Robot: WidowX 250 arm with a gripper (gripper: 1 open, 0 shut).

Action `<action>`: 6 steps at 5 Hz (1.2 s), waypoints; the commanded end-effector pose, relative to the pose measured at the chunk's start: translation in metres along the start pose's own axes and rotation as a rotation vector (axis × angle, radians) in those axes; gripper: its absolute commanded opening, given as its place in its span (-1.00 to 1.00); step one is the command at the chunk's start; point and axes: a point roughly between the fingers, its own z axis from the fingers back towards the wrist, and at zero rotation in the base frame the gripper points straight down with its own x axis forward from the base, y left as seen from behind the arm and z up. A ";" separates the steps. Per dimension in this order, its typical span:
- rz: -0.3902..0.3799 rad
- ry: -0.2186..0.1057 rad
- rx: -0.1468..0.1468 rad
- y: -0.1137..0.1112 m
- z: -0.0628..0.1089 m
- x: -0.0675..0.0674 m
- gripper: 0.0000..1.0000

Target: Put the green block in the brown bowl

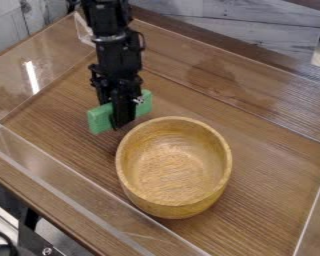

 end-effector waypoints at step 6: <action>-0.227 -0.008 0.091 -0.189 0.052 -0.049 -1.00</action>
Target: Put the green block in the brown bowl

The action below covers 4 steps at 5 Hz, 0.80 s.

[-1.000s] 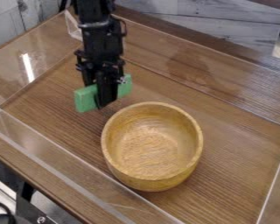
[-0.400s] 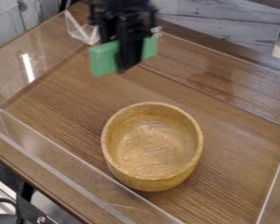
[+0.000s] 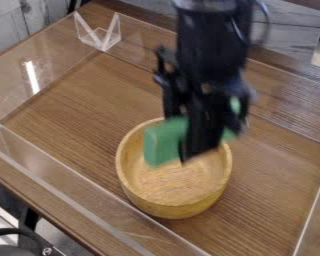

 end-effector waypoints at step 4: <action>0.133 -0.136 0.031 0.023 0.011 -0.004 -1.00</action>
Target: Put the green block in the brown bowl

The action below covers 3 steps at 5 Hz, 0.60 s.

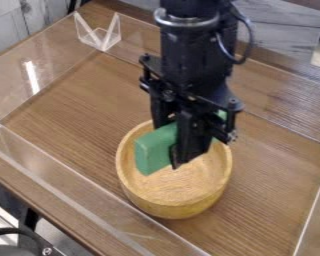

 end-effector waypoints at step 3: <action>0.048 -0.089 0.011 0.011 0.001 0.007 -1.00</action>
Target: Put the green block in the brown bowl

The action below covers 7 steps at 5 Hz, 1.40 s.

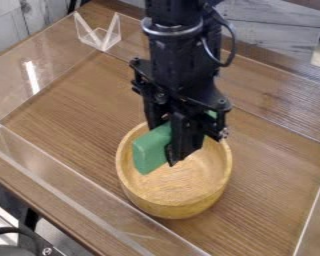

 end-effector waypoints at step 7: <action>0.043 -0.137 -0.012 0.004 -0.001 0.012 -1.00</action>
